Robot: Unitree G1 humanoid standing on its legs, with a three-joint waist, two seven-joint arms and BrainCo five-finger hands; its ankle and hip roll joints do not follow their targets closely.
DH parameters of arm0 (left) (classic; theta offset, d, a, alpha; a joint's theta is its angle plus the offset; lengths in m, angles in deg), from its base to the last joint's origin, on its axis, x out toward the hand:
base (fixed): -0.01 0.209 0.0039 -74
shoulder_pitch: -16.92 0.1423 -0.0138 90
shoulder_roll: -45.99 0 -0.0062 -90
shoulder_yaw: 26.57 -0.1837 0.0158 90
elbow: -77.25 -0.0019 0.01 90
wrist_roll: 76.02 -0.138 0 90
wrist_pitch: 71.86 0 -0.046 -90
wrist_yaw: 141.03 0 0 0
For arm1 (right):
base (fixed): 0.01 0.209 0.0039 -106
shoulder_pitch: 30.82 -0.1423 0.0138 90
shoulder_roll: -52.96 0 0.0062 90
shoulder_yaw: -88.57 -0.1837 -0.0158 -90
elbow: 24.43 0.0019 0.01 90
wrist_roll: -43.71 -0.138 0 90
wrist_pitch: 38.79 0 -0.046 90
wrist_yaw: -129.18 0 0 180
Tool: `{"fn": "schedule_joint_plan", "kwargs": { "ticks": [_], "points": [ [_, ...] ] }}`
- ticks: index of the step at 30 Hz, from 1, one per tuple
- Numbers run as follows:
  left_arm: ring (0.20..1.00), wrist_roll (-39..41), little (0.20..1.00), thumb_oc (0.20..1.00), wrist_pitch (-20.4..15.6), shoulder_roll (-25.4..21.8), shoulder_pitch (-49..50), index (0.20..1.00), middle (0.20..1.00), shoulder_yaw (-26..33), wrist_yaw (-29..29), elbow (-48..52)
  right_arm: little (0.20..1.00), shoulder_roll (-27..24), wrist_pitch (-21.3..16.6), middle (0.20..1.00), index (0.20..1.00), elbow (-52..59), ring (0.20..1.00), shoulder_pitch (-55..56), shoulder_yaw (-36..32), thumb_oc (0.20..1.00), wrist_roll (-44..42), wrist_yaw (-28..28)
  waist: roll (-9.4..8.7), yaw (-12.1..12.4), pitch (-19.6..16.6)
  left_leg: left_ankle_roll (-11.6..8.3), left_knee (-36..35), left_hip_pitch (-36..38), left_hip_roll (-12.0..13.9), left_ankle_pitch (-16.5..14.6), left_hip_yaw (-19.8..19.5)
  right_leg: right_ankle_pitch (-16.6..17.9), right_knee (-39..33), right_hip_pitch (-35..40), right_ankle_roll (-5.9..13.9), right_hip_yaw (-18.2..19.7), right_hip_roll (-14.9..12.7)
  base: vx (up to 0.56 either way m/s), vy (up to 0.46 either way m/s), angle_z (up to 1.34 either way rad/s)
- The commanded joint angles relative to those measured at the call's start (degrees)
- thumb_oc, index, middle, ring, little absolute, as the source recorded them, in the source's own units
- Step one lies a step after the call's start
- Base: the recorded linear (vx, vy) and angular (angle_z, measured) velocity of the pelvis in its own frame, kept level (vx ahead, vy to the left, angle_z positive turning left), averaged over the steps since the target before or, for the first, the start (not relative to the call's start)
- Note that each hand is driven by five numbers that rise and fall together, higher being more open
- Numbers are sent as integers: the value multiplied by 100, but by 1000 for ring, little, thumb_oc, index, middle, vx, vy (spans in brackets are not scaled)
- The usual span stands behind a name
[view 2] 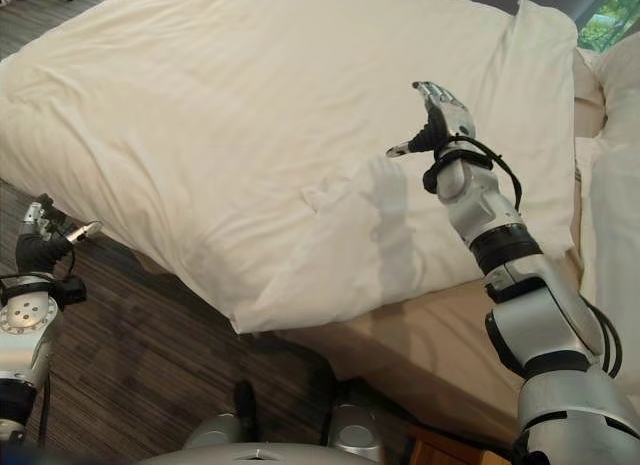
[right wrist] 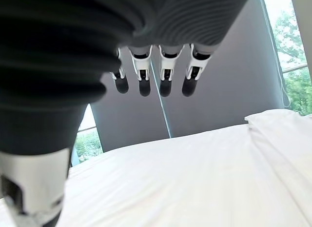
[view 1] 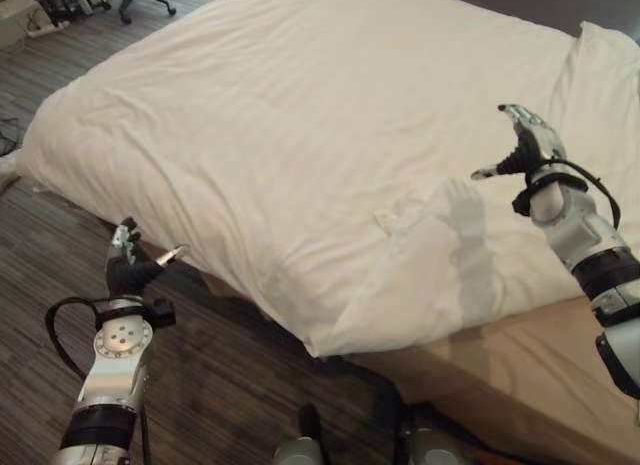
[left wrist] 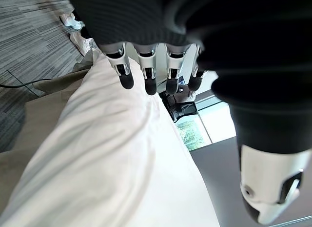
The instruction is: Making the bed.
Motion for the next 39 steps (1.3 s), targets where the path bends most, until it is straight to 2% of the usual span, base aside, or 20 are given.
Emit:
{"fn": "schedule_joint_plan", "kwargs": {
  "ticks": [1,11,12,14,21,22,23,24,25,26,27,33,37,39],
  "points": [
    [1000,183,1000,1000,-446,-559,-248,1000,1000,232,30,19,1000,-168,-70,1000,1000,-311,1000,-905,475,1000,64,223,49,90,70,-246,44,64,220,-436,-66,-677,102,11,411,23,-220,-51,-36,-8],
    [1000,438,1000,1000,-610,-543,-333,1000,1000,217,-28,20,1000,-7,-78,1000,1000,-688,1000,-1467,782,1000,-27,337,293,182,259,-334,44,-479,260,-197,-129,-589,102,-510,387,69,-174,-27,-45,-5],
    [1000,142,1000,1000,-534,-557,-953,1000,1000,-261,260,-674,1000,265,-113,1000,1000,-651,1000,-1536,900,1000,-62,384,326,64,301,-364,44,-574,275,-175,-139,-571,102,-630,396,113,-151,2,-29,5],
    [1000,210,1000,1000,-534,-637,-1796,1000,1000,-551,314,-1162,1000,513,-32,1000,1000,-806,1000,-1575,1031,1000,-79,478,383,49,306,-370,44,-644,267,-170,-115,-542,102,-714,402,174,-138,10,-20,8],
    [1000,682,1000,1000,-411,-449,-3286,1000,1000,-1438,297,-2522,1000,1601,-28,1000,1000,-1467,1000,-1582,1435,1000,-88,438,506,-105,334,-403,44,-897,254,-100,-169,-490,102,-979,395,300,-91,-2,-42,-1],
    [1000,676,1000,1000,-392,-443,-3333,1000,1000,-1501,294,-2625,950,1683,-32,950,950,-1458,950,-1517,1459,950,-126,404,489,-117,326,-388,44,-890,234,-101,-173,-484,102,-985,384,337,-80,58,13,-5],
    [1000,695,1000,1000,-347,-381,-3456,1000,1000,-1579,320,-2809,216,1919,-66,216,216,-1426,216,-1439,1575,216,-186,284,422,-130,339,-341,44,-759,178,-196,-314,-516,102,-956,361,493,-14,-8,-2,-15],
    [1000,701,1000,1000,-326,-364,-3735,1000,1000,-1721,358,-3005,200,2138,-78,200,200,-1506,200,-1496,1728,200,-238,240,220,-39,397,-381,135,-716,114,-258,-861,-541,102,-976,304,710,78,-24,10,-29],
    [1000,703,1000,1000,-328,-370,-3748,1000,1000,-1727,356,-3012,200,2138,-79,200,200,-1509,200,-1503,1723,200,-238,240,207,-41,394,-379,142,-739,105,-242,-862,-526,102,-996,303,713,68,-89,-48,-66],
    [1000,782,1000,1000,-330,-334,-3868,1000,1000,-1782,322,-3095,200,2236,-91,200,200,-1520,200,-1503,1787,200,-273,208,92,12,418,-408,216,-729,96,-415,-1257,-552,102,-1020,273,849,152,-111,-96,-82],
    [1000,863,1000,1000,-334,-255,-4136,1000,1000,-1971,316,-3045,200,2155,-92,200,200,-1552,200,-1540,1746,200,-368,131,11,29,407,-344,216,-691,62,-505,-1685,-557,102,-1011,243,890,225,-102,-96,-76],
    [1000,743,1000,1000,-203,2,-4560,1000,1000,-2375,291,-3374,200,2007,-85,200,200,-1562,200,-1393,1423,200,-736,202,-28,-193,280,-270,44,-334,-10,-509,-1468,-433,102,-807,331,805,82,-87,129,0],
    [1000,527,1000,1000,-99,106,-4480,1000,1000,-2342,303,-3326,200,1999,-60,200,200,-1625,200,-786,816,200,-1076,273,-258,-380,38,-142,44,167,-111,-660,-1153,-334,102,-473,453,973,10,-52,220,-10],
    [1000,506,1000,1000,-73,127,-4382,1000,1000,-2289,308,-3280,200,1988,-30,200,200,-1570,200,-650,670,200,-1143,281,-303,-407,-9,-117,44,260,-122,-687,-1101,-314,102,-413,479,1010,6,-47,123,-30]
  ]
}}
